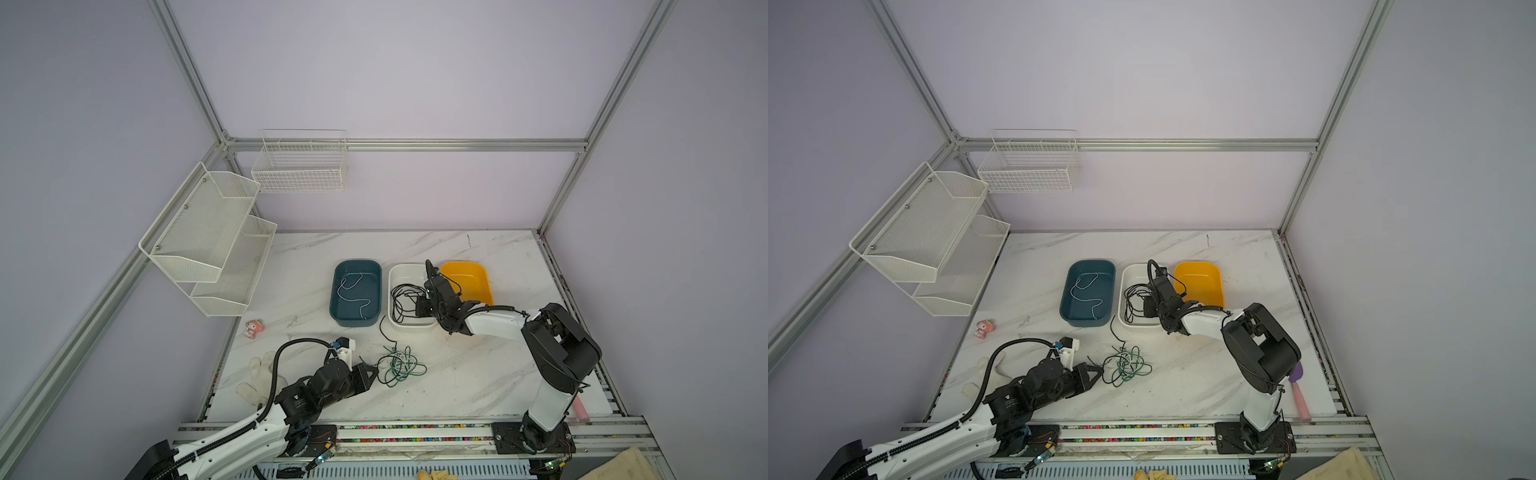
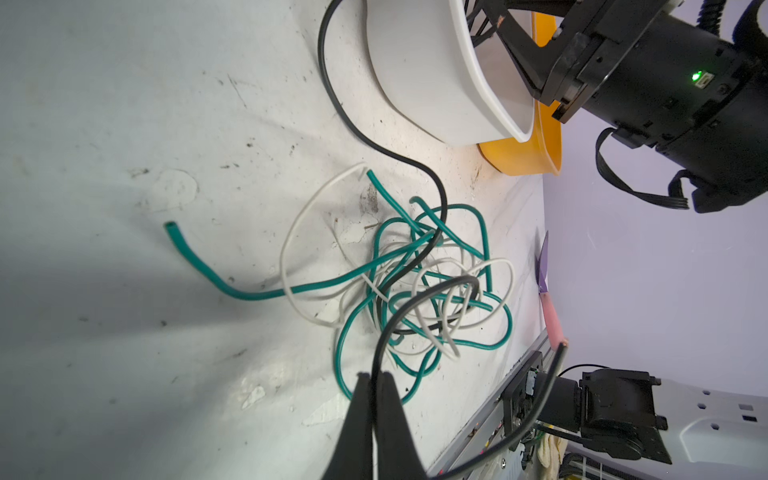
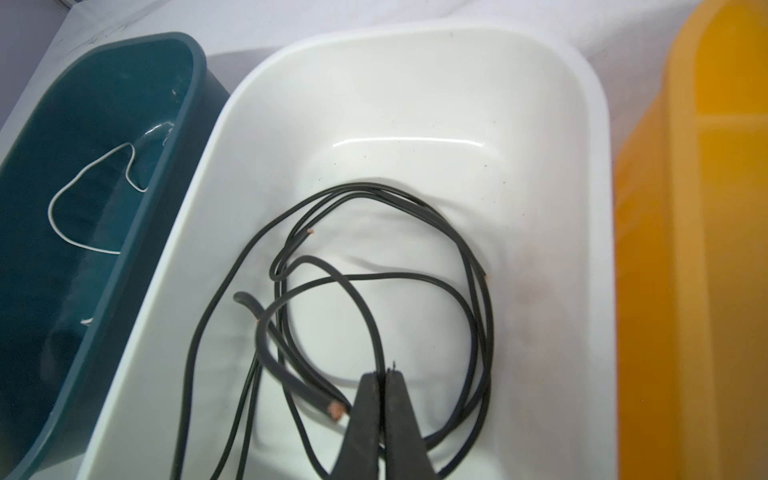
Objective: Untangle the cables
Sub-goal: 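Lower the black wire into the white tray with the right gripper, then open the right gripper and move it back down to the wire bundle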
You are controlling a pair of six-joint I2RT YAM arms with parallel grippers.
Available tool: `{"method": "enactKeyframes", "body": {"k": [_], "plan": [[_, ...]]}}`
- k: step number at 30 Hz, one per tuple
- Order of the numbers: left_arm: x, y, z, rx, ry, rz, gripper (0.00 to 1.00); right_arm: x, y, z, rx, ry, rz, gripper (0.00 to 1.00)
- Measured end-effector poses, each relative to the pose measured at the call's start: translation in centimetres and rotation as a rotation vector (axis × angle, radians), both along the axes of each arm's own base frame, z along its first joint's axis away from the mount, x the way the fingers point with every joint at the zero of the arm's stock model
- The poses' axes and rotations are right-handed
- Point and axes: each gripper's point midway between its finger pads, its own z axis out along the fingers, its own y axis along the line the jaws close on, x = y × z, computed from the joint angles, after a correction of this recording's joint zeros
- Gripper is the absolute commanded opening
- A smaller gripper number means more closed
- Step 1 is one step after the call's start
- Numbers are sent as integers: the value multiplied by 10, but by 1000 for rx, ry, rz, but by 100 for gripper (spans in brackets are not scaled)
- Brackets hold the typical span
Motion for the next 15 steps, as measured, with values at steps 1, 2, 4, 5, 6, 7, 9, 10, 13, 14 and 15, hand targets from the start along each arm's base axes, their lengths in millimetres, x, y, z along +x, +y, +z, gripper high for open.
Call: {"method": "enactKeyframes", "body": {"k": [1, 2, 4, 5, 6, 7, 9, 10, 13, 14, 15], "plan": [[0, 0, 0, 0, 0, 0, 0, 0, 0, 1, 0, 0, -1, 3], [0, 0, 0, 0, 0, 1, 0, -1, -1, 2, -2, 4, -2, 7], [0, 0, 0, 1, 1, 1, 0, -3, -2, 7, -1, 3, -2, 17], [0, 0, 0, 1, 0, 0, 0, -3, -3, 10, 1, -2, -2, 21], [0, 0, 0, 0, 0, 0, 0, -4, -3, 14, 7, -4, -5, 24], [0, 0, 0, 0, 0, 1, 0, -4, -4, 19, 12, -11, -5, 27], [1, -1, 0, -1, -1, 1, 0, -4, -4, 30, 26, -29, -5, 30], [1, -1, 0, -2, -2, 0, 0, -4, -4, 35, 34, -37, -5, 32], [2, -2, 1, -6, -5, 0, 0, -6, -5, 48, 48, -53, -4, 34], [2, -2, 2, -8, -6, 0, 0, -7, -6, 51, 51, -56, -4, 34], [2, -2, 2, -9, -7, 0, 0, -8, -6, 55, 54, -58, -3, 35]]}}
